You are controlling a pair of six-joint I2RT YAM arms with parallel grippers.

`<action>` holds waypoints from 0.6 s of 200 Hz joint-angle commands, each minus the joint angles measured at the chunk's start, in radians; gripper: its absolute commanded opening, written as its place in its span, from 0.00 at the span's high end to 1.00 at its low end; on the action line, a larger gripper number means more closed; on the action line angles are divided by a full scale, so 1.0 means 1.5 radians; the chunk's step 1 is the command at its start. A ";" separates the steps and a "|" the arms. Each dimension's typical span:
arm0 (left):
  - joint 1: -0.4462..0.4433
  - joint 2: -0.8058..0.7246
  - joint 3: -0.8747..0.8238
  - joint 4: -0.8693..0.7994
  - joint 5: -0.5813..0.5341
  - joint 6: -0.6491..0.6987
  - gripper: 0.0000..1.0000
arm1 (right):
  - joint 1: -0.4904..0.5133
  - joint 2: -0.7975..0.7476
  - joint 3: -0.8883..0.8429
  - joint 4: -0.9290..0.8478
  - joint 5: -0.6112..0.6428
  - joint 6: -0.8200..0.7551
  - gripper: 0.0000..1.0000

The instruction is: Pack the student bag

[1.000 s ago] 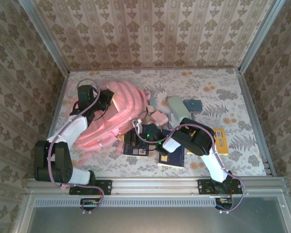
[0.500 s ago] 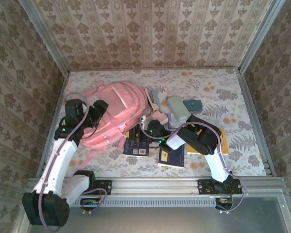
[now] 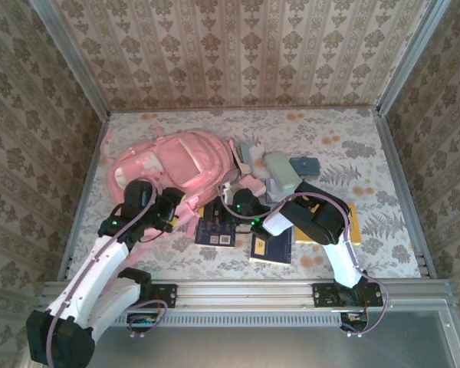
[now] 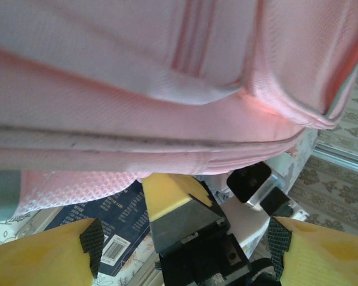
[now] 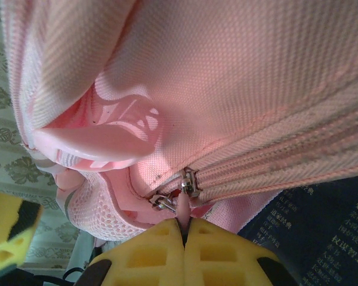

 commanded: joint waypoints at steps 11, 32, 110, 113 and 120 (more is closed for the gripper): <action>-0.016 -0.010 -0.018 0.004 -0.102 -0.069 0.27 | 0.010 -0.018 0.017 -0.002 -0.003 -0.009 1.00; -0.010 -0.002 -0.021 0.017 -0.144 -0.069 0.31 | 0.016 -0.018 0.018 -0.003 0.000 -0.010 1.00; 0.039 0.112 -0.014 0.137 -0.135 -0.045 0.45 | 0.038 -0.024 0.025 -0.026 0.014 -0.031 1.00; 0.040 0.114 -0.014 0.139 -0.135 -0.043 0.48 | 0.038 -0.025 0.023 -0.025 0.017 -0.030 1.00; 0.042 0.117 -0.015 0.145 -0.134 -0.041 0.55 | 0.037 -0.026 0.021 -0.024 0.023 -0.030 1.00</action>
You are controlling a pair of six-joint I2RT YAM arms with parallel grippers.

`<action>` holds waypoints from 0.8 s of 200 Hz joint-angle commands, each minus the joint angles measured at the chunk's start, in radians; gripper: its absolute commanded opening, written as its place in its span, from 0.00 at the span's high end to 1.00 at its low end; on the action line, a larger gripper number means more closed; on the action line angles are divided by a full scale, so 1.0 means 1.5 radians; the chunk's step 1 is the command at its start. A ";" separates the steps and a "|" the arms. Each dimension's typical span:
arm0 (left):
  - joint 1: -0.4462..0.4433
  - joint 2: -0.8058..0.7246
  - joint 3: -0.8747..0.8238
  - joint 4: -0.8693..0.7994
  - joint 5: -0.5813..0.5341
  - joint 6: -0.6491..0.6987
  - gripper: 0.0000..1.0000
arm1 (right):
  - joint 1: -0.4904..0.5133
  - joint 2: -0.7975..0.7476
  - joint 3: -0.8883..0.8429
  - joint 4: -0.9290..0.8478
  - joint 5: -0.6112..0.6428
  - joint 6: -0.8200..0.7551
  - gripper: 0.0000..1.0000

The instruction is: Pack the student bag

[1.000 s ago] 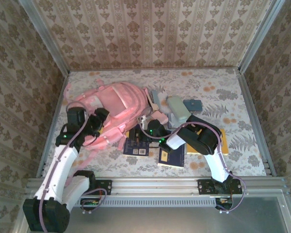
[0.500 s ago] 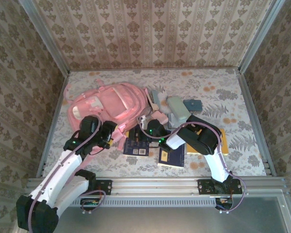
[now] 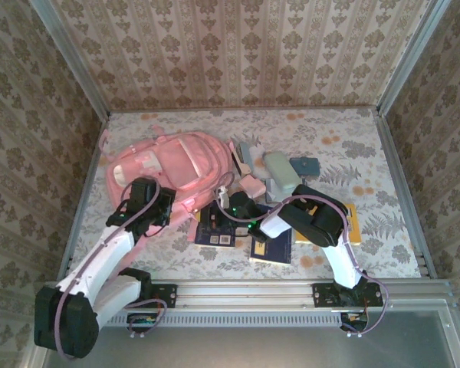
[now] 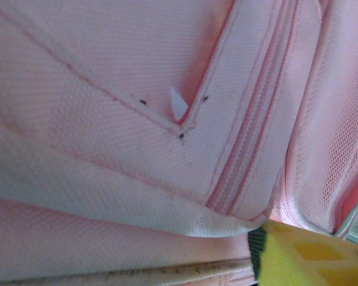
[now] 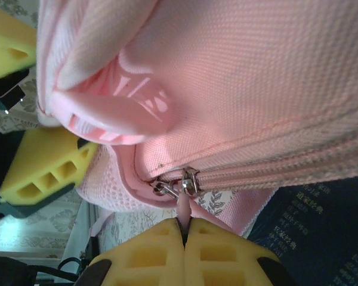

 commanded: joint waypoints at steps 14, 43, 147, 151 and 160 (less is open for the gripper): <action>0.012 0.017 0.000 0.065 -0.012 0.007 0.70 | 0.008 -0.028 0.007 0.005 0.022 -0.018 1.00; 0.020 0.005 -0.008 0.063 -0.015 0.025 0.94 | 0.005 -0.038 0.005 -0.007 0.033 -0.019 1.00; 0.061 -0.067 -0.041 0.041 0.023 0.054 1.00 | -0.028 -0.097 -0.030 -0.105 0.070 -0.069 1.00; 0.062 -0.069 -0.042 0.039 0.025 0.054 1.00 | -0.030 -0.099 -0.030 -0.112 0.069 -0.073 1.00; 0.066 -0.073 -0.044 0.037 0.029 0.054 1.00 | -0.032 -0.102 -0.031 -0.121 0.069 -0.078 1.00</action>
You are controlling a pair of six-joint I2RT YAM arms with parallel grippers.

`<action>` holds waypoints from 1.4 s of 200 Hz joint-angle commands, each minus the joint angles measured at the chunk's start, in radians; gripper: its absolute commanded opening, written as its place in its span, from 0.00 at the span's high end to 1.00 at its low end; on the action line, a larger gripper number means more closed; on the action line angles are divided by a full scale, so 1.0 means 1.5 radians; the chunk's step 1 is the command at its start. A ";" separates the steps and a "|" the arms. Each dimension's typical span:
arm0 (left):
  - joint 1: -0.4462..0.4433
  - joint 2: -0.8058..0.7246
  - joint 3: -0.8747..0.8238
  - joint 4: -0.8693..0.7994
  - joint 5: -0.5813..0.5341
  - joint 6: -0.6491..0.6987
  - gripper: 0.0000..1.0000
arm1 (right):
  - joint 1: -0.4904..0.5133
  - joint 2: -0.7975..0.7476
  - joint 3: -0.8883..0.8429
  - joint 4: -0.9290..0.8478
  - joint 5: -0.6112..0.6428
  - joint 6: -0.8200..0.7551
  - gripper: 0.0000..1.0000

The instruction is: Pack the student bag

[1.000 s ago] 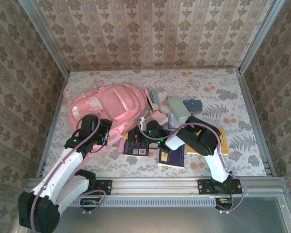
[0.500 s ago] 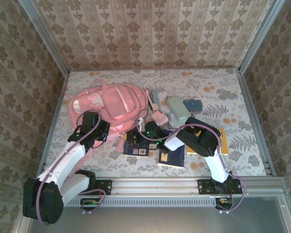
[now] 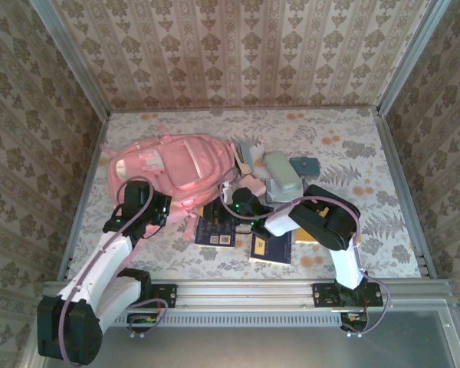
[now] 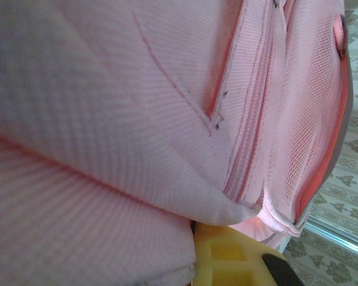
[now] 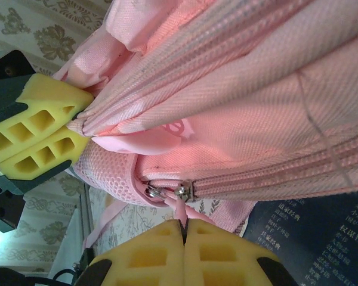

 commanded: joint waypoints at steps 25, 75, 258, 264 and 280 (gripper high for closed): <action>0.026 -0.028 -0.011 -0.010 -0.005 0.032 1.00 | -0.026 -0.037 -0.016 -0.069 0.027 -0.037 1.00; 0.028 -0.024 -0.010 0.017 0.026 0.021 1.00 | -0.022 -0.043 0.037 -0.196 -0.031 -0.103 1.00; 0.031 -0.040 -0.005 0.011 0.045 0.020 1.00 | -0.015 -0.134 0.068 -0.476 0.071 -0.339 0.65; 0.031 -0.041 -0.006 0.013 0.045 0.020 1.00 | -0.009 -0.134 0.078 -0.494 0.076 -0.353 0.64; 0.031 -0.041 -0.009 0.014 0.045 0.020 1.00 | 0.010 -0.123 0.105 -0.527 0.077 -0.375 0.60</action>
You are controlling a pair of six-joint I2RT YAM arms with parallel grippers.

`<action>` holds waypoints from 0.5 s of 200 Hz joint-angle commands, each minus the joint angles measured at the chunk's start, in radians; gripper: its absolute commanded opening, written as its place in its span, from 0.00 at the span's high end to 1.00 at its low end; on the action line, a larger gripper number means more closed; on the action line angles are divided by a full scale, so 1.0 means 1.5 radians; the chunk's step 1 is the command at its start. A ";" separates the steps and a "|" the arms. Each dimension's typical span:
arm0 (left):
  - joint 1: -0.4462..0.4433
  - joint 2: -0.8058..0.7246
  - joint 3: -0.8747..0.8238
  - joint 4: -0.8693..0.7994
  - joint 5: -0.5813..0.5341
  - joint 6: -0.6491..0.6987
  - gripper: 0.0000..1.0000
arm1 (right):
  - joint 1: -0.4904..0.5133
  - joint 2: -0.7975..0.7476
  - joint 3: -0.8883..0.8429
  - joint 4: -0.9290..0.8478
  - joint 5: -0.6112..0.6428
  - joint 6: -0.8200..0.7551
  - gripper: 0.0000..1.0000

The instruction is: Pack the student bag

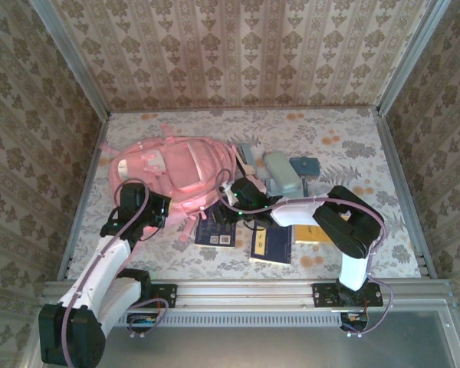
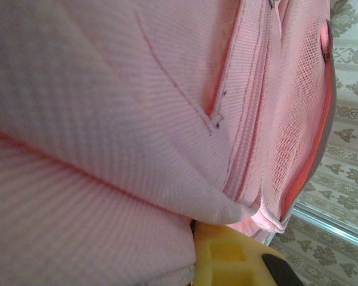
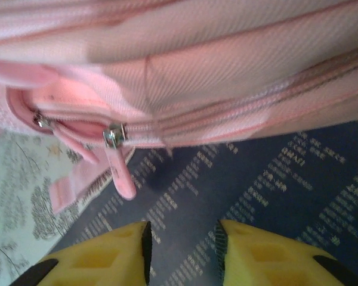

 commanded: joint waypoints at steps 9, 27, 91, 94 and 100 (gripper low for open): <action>0.005 -0.017 0.003 0.016 -0.008 0.014 1.00 | 0.038 -0.004 0.054 -0.084 0.025 -0.075 0.58; 0.006 -0.018 0.002 0.019 -0.009 0.012 1.00 | 0.052 0.012 0.074 -0.086 0.029 -0.072 0.51; 0.006 -0.018 0.002 0.017 -0.008 0.012 1.00 | 0.066 0.038 0.113 -0.098 0.059 -0.055 0.50; 0.006 -0.018 0.002 0.017 -0.008 0.011 1.00 | 0.066 0.041 0.116 -0.100 0.060 -0.055 0.50; 0.006 -0.019 0.002 0.017 -0.009 0.011 1.00 | 0.066 0.047 0.120 -0.103 0.063 -0.056 0.50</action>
